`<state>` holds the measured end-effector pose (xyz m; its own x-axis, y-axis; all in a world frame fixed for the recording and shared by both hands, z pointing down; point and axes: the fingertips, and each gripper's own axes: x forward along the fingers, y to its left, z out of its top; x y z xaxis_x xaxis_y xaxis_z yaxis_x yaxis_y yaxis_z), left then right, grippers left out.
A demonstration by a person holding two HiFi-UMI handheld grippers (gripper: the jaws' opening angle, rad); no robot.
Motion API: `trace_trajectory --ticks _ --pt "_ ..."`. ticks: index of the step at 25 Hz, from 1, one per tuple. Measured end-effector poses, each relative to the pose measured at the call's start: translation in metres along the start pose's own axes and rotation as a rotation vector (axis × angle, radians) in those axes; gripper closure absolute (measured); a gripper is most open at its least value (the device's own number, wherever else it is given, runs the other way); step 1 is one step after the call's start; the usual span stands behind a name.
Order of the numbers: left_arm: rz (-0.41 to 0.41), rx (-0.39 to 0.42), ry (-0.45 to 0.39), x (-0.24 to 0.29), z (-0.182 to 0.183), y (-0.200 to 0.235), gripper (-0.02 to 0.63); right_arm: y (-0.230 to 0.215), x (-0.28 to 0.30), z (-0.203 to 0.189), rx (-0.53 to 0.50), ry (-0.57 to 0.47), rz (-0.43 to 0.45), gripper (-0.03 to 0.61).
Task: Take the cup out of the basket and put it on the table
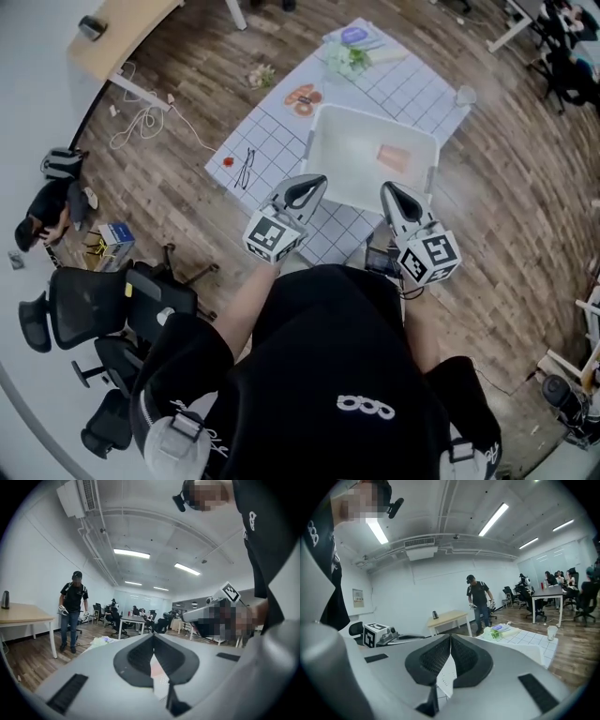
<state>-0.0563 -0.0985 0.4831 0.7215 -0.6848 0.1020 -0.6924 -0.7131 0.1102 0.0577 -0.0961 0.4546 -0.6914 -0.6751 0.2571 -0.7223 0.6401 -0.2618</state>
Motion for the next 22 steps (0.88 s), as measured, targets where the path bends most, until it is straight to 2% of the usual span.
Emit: trace_trajectory --ticks 10,15,22 --pt "-0.212 0.007 0.031 0.063 0.025 -0.062 0.604 -0.044 -0.059 -0.011 0.007 -0.018 -0.154 0.554" --pt "-0.256 0.022 0.049 0.077 0.027 -0.076 0.604 -0.062 -0.084 -0.017 0.041 -0.037 -0.221 0.554" --pt "-0.286 0.018 0.073 0.084 0.021 -0.087 0.604 -0.070 -0.097 -0.027 0.068 -0.037 -0.252 0.554"
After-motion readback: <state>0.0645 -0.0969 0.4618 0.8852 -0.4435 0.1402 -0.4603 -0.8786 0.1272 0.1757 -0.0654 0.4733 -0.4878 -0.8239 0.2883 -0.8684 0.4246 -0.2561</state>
